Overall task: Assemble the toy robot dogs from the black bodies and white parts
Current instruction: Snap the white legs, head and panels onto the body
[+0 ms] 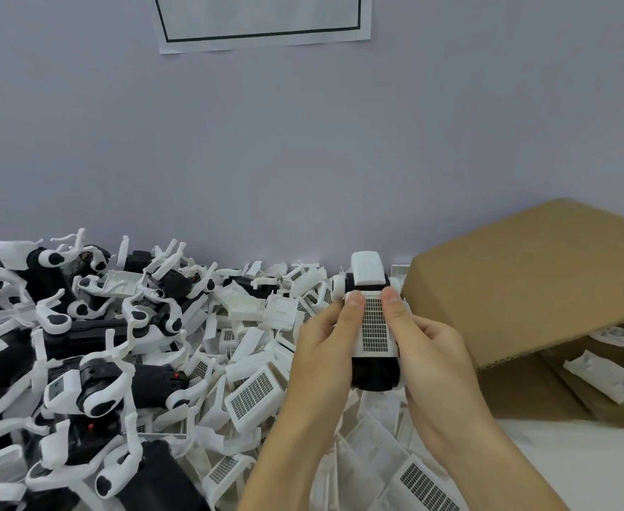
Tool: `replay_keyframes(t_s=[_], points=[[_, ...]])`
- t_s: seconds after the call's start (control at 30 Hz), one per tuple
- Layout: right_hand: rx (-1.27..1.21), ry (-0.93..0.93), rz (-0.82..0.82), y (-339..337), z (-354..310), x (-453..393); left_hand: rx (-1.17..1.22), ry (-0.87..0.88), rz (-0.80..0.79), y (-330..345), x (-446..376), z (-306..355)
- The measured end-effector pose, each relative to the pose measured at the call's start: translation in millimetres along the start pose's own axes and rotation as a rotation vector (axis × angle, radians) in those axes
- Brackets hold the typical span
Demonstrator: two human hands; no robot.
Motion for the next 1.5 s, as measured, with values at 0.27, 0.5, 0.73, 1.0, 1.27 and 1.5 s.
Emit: replay_keyframes(t_s=[0.27, 0.5, 0.73, 1.0, 1.27, 1.5], points=[[0.057, -0.039, -0.040, -2, -2, -1, -0.069, 0.054, 0.005, -2, 0, -1], [0.002, -0.059, -0.020, -2, -4, -1, -0.015, 0.044, 0.005, -3, 1, 1], [-0.080, 0.086, -0.181, -10, -7, -3, 0.071, -0.061, -0.102, -9, 0, -2], [0.031, 0.008, -0.217, -17, -7, -5, 0.096, -0.042, -0.171, -7, 3, 0], [0.173, -0.048, -0.190, -16, -8, -3, 0.149, -0.093, -0.099, -5, 2, -3], [0.669, -0.326, 0.013, -5, -13, 5, 0.135, 0.028, 0.159, -4, 0, 1]])
Point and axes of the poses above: each hand's wrist, its own x-axis away from the middle knuckle, its own y-axis out of the palm, z = x × y, the point moved 3 cm from there along -x, towards the middle knuckle, and after that the axes turned 4 degrees about y, right-handed, at the moved point
